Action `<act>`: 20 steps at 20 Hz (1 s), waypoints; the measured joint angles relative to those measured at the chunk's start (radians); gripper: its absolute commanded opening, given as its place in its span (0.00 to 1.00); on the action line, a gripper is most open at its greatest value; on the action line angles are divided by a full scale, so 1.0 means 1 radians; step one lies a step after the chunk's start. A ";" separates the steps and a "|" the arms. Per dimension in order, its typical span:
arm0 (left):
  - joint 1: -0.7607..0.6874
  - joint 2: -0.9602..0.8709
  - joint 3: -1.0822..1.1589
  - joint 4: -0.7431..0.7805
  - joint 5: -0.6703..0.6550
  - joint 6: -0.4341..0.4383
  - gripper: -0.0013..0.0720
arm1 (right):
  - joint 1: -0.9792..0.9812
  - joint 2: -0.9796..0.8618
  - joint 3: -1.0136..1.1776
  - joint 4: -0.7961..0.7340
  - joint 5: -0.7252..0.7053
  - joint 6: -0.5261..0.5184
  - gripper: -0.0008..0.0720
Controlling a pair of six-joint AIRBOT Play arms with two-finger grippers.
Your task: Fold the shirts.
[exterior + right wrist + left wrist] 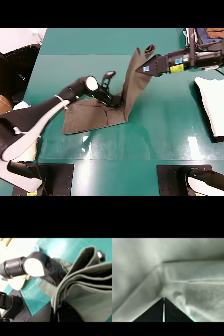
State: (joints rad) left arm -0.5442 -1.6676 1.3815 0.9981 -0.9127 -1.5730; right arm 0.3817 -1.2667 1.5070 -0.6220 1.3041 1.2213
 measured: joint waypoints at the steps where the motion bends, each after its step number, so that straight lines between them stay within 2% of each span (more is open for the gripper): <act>1: 0.036 0.037 0.000 0.036 -0.026 -0.003 0.05 | 0.024 -0.003 0.001 0.001 -0.016 0.000 0.03; 5: 0.231 0.238 0.000 0.198 -0.116 -0.018 0.05 | 0.171 -0.057 0.002 0.002 -0.100 0.001 0.03; 7: 0.341 0.349 0.000 0.262 -0.139 -0.020 0.05 | 0.280 -0.115 0.002 0.003 -0.192 0.000 0.06; 9: 0.438 0.445 0.000 0.303 -0.156 -0.023 0.05 | 0.393 -0.190 0.003 0.004 -0.288 -0.029 0.39; 10: 0.482 0.483 0.000 0.316 -0.159 -0.023 0.05 | 0.443 -0.227 0.005 0.004 -0.332 -0.047 0.46; 13: 0.586 0.560 0.000 0.345 -0.184 -0.023 0.05 | 0.558 -0.343 0.045 -0.001 -0.388 -0.092 0.46; 15: 0.624 0.583 0.000 0.353 -0.207 -0.023 0.05 | 0.573 -0.394 0.090 -0.005 -0.334 -0.106 0.46; 20: 0.658 0.603 0.000 0.362 -0.245 -0.019 0.05 | 0.446 -0.376 0.042 -0.055 -0.208 -0.100 0.46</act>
State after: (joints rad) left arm 0.1143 -1.0649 1.3815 1.3602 -1.1572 -1.5917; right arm 0.8280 -1.6428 1.5494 -0.6773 1.0966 1.1217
